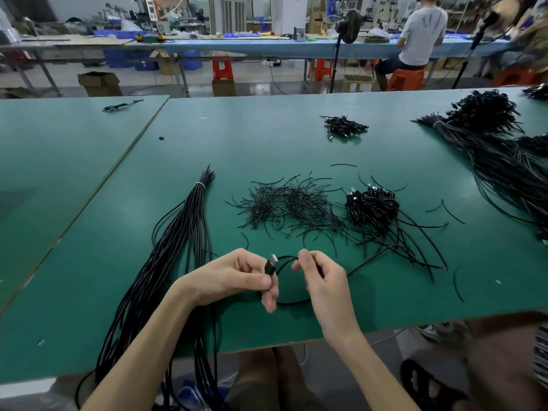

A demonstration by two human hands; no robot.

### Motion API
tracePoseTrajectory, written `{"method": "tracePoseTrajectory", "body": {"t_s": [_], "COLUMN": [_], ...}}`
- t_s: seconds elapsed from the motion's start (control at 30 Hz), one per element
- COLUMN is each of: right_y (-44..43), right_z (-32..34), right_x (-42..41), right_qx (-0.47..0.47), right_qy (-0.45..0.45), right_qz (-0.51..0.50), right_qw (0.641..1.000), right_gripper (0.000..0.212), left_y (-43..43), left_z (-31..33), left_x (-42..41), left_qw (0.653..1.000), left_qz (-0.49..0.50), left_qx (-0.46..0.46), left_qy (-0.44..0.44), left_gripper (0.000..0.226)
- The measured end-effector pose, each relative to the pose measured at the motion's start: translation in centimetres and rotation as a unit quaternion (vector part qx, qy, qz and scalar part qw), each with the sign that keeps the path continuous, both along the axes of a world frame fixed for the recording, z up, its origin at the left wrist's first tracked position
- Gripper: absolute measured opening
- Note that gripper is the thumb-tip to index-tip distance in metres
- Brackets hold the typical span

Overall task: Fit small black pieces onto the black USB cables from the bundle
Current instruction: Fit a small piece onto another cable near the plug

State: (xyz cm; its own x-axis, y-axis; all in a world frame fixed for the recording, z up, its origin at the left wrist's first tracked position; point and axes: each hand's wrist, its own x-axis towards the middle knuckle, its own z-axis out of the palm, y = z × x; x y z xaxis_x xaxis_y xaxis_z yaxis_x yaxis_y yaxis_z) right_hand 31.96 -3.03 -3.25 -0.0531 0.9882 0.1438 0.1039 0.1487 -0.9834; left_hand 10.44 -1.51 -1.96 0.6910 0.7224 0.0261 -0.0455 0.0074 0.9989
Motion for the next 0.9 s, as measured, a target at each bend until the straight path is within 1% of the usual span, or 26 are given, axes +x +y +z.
{"method": "tracePoseTrajectory", "body": {"t_s": [0.07, 0.13, 0.2, 0.27, 0.33, 0.4, 0.47, 0.57, 0.63, 0.67, 0.73, 0.8, 0.9], "right_y": [0.0, 0.0, -0.1, -0.1, -0.2, -0.3, -0.4, -0.2, -0.1, 0.0, 0.1, 0.1, 0.1], "right_z": [0.2, 0.3, 0.3, 0.2, 0.0, 0.0, 0.0, 0.1, 0.2, 0.3, 0.4, 0.3, 0.2], "right_x": [-0.2, -0.4, -0.5, -0.6, -0.6, -0.6, -0.6, -0.5, -0.2, -0.2, -0.1, -0.2, -0.4], "right_qx": [0.007, 0.013, 0.022, 0.031, 0.032, 0.037, 0.043, 0.04, 0.035, 0.032, 0.024, 0.019, 0.013], "right_qy": [0.0, 0.01, 0.007, 0.014, 0.027, 0.028, 0.019, 0.031, 0.046, 0.055, 0.064, 0.052, 0.035], "right_qz": [0.009, 0.03, 0.045, 0.055, 0.068, 0.091, 0.119, 0.141, 0.151, 0.156, 0.165, 0.169, 0.177], "right_qw": [1.0, 0.999, 0.999, 0.998, 0.997, 0.995, 0.992, 0.989, 0.987, 0.986, 0.984, 0.984, 0.984], "right_gripper": [0.031, 0.024, 0.02, 0.024, 0.03, 0.03, 0.026, 0.021, 0.024, 0.027, 0.033, 0.038, 0.04], "left_y": [0.0, 0.1, 0.1, 0.2, 0.2, 0.2, 0.1, 0.0, 0.0, 0.0, 0.0, 0.1, 0.1], "left_z": [-0.3, -0.4, -0.5, -0.8, -1.0, -1.2, -1.1, -1.0, -1.0, -0.9, -0.9, -1.0, -0.7], "left_x": [0.7, 1.7, 2.5, 2.9, 2.9, 2.9, 3.0, 3.2, 3.1, 3.0, 3.1, 3.2, 3.3], "left_qw": [0.999, 0.987, 0.956, 0.921, 0.891, 0.871, 0.872, 0.888, 0.896, 0.903, 0.925, 0.941, 0.948], "left_qz": [0.03, 0.111, 0.205, 0.277, 0.338, 0.374, 0.376, 0.35, 0.328, 0.311, 0.261, 0.228, 0.226], "left_qx": [0.025, 0.088, 0.173, 0.23, 0.254, 0.257, 0.243, 0.226, 0.219, 0.213, 0.197, 0.181, 0.162], "left_qy": [0.033, 0.073, 0.121, 0.15, 0.166, 0.189, 0.195, 0.196, 0.204, 0.206, 0.192, 0.17, 0.155], "left_gripper": [0.019, 0.017, 0.013, 0.01, 0.01, 0.015, 0.018, 0.024, 0.032, 0.04, 0.054, 0.051, 0.049]}}
